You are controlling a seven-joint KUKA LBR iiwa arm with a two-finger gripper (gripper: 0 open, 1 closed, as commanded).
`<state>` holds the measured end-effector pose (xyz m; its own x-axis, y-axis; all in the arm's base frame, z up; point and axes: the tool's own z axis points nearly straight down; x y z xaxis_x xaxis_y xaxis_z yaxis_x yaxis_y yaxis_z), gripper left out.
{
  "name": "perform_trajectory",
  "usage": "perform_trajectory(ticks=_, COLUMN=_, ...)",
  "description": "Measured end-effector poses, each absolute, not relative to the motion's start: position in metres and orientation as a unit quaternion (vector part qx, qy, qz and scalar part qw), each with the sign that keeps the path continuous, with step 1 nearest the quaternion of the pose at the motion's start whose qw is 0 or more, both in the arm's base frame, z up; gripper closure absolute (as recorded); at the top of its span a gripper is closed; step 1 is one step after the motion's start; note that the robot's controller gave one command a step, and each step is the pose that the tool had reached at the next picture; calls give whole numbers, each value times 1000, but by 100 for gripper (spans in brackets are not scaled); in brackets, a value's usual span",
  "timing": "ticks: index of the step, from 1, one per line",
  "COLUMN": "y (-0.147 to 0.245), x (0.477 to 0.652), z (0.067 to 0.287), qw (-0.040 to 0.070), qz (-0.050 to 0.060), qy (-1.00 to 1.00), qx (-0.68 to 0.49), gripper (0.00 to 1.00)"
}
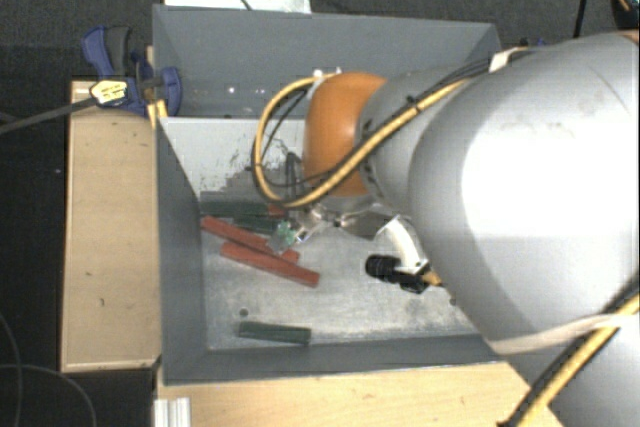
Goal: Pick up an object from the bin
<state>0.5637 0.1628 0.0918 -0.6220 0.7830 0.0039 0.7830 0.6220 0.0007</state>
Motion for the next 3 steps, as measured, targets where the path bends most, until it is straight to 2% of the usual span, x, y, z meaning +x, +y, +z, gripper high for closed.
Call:
perform_trajectory(ticks=1, y=150, x=566, z=150, qw=-2, qz=-2, qy=-905, qx=-425, gripper=100)
perform_trajectory(ticks=2, y=150, x=565, z=147, qw=0, qz=1, qy=-906, qx=-424, gripper=0)
perform_trajectory(ticks=3, y=173, x=517, z=67, qw=3, qz=2, qy=-873, qx=-487, gripper=0)
